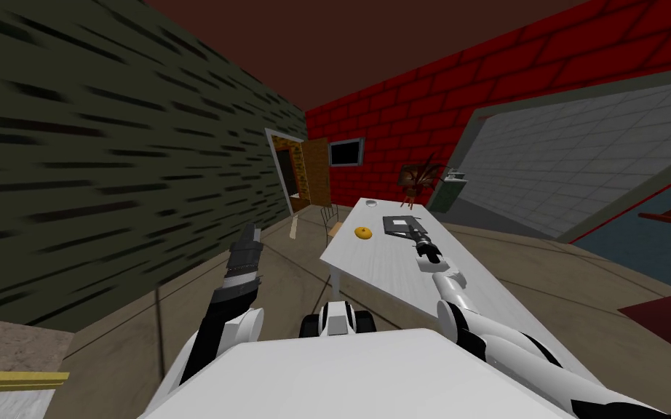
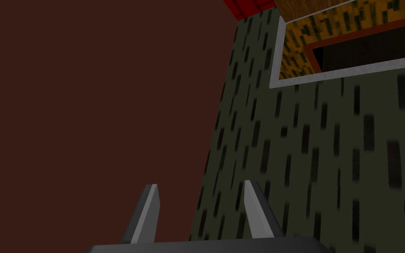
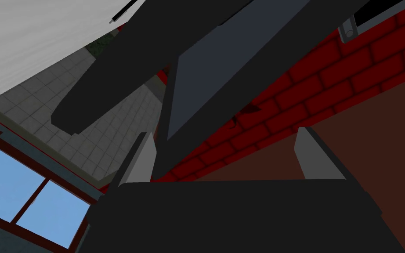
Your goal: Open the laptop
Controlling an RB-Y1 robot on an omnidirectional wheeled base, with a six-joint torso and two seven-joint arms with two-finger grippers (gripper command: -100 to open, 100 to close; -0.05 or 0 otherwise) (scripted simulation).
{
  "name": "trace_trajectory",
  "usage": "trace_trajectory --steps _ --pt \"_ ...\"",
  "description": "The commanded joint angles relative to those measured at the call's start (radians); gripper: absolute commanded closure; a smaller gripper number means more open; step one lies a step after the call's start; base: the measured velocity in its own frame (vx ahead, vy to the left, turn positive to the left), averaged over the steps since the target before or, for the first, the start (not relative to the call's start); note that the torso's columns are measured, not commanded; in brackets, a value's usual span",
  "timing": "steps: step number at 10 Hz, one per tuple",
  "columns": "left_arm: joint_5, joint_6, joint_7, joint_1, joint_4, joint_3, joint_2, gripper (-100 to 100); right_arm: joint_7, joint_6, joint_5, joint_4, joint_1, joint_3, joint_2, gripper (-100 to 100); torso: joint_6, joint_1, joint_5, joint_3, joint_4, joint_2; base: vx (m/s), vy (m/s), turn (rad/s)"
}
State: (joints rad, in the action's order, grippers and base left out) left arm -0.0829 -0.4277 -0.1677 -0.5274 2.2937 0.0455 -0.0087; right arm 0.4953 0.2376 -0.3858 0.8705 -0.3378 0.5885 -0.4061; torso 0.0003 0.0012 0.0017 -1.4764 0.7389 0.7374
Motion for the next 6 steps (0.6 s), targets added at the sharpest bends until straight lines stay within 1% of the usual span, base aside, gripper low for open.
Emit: trace_trajectory --steps 1,6 --pt "0.0 0.0 0.0 0.0 0.0 0.0 0.0 0 -0.001 -0.002 0.0 0.001 0.001 0.0 0.001 0 -0.001 0.0 0.0 0.0 0.0 0.0 0.0 0.0 0.0" --pt "0.0 0.0 0.0 0.0 0.0 0.0 0.0 0 -0.001 -0.003 0.0 -0.001 0.003 0.0 0.002 0 0.0 -0.002 -0.002 0.0 -0.002 0.001 0.0 0.0 0.0"
